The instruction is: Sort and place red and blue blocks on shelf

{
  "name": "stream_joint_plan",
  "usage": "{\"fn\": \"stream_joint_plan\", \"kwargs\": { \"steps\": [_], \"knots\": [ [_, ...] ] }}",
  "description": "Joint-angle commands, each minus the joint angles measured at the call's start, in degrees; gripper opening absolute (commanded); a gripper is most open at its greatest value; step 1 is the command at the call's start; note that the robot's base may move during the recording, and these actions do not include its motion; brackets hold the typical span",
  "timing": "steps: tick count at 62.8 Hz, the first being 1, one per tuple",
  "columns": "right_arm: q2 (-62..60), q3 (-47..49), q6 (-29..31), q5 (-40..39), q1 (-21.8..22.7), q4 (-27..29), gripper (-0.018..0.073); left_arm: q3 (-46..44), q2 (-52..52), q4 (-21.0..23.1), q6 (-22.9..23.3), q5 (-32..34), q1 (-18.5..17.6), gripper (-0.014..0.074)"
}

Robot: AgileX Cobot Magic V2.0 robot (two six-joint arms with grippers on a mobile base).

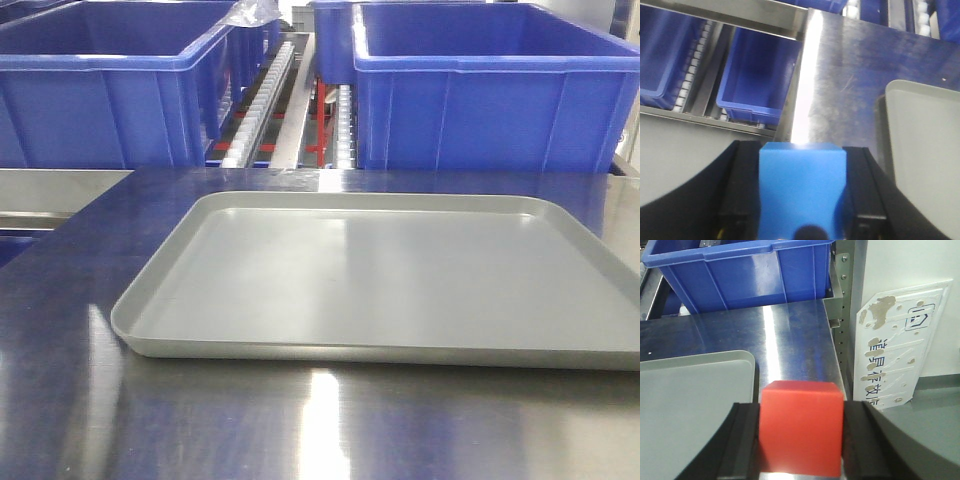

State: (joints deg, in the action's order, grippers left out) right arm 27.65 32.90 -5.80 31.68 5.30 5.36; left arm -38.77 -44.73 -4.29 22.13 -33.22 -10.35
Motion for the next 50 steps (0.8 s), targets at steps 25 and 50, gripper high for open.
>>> {"fn": "stream_joint_plan", "kwargs": {
  "steps": [25, 50],
  "knots": [
    [0.1, 1.7, 0.5, -4.4, 0.4, -0.5, 0.0056, 5.1, 10.7, -0.2, 0.5, 4.7, 1.7, 0.0124],
    [0.1, 1.7, 0.5, -4.4, 0.4, -0.5, 0.0056, 6.2, 11.0, -6.0, 0.5, 5.8, 1.7, 0.0124]
  ]
}}
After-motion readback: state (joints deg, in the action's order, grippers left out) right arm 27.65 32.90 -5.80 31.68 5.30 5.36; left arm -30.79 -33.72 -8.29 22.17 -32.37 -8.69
